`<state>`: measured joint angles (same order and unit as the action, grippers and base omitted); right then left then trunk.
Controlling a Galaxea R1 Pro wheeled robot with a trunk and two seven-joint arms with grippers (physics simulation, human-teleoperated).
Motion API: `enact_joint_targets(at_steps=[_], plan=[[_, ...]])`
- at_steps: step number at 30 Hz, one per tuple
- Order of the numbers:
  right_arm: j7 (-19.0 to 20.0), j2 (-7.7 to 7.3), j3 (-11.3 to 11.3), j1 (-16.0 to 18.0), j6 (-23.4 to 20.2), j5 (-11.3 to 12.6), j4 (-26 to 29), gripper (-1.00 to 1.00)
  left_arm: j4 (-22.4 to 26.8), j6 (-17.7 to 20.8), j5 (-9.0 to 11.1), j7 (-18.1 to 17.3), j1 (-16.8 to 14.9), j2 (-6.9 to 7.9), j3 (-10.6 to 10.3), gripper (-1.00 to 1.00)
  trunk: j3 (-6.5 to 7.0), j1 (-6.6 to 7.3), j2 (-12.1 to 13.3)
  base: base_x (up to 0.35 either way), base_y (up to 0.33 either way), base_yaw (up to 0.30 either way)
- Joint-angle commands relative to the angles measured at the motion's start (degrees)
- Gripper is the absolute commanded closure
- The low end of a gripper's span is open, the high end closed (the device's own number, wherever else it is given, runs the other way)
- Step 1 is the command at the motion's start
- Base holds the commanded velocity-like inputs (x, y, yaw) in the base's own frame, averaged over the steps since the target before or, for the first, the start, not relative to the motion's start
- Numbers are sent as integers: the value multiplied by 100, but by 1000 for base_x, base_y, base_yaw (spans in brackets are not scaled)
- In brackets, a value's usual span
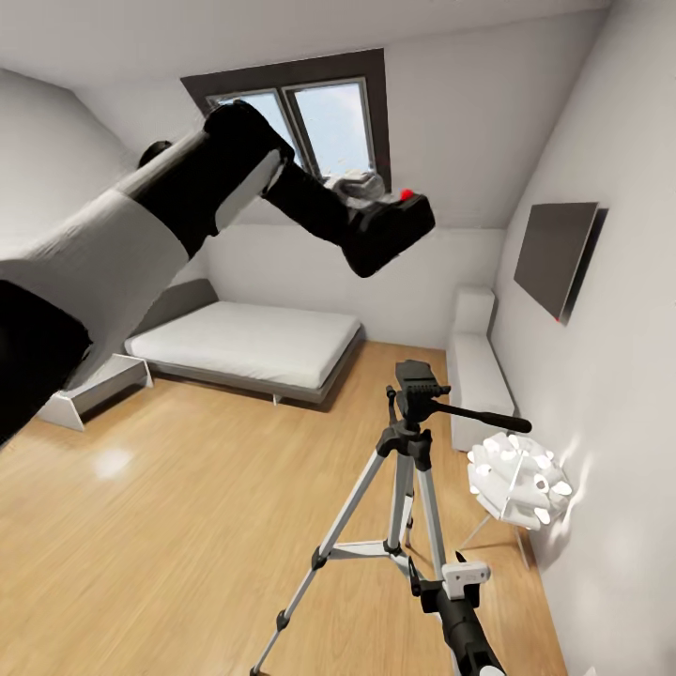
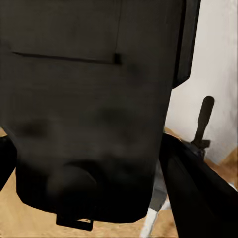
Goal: Attach the digital camera to the camera tripod in the bedroom.
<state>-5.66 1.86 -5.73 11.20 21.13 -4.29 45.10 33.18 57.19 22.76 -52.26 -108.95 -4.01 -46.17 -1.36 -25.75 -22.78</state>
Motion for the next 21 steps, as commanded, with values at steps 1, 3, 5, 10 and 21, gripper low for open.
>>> enact_joint_targets(at_steps=[1, 3, 5, 10, 21], plan=[[-58, -2, -15, 5, 5, -46, -2, -100, 15, -47, -77, -203, -11, 2, -201, 100, -13, -4, -14, 0, 0, 0], [-58, -2, -16, 5, 5, -46, -2, -100, 66, -119, -79, -538, -12, -4, -654, 100, -13, -4, -14, 0, 0, 0], [-58, -2, -16, 5, 5, -46, -2, -100, 134, -215, -78, -739, -12, -17, -1031, 100, -13, -4, -14, 0, 0, 0], [-58, -2, -16, 5, 6, -46, -2, -100, 710, -387, -92, -1674, -12, -20, -1657, 100, -13, -4, -14, 0, 0, 0], [-58, -2, -16, 5, 14, -46, -2, -100, 1127, -394, -368, -2050, -19, -308, -1809, 100, -13, -4, -14, 0, 0, 0]])
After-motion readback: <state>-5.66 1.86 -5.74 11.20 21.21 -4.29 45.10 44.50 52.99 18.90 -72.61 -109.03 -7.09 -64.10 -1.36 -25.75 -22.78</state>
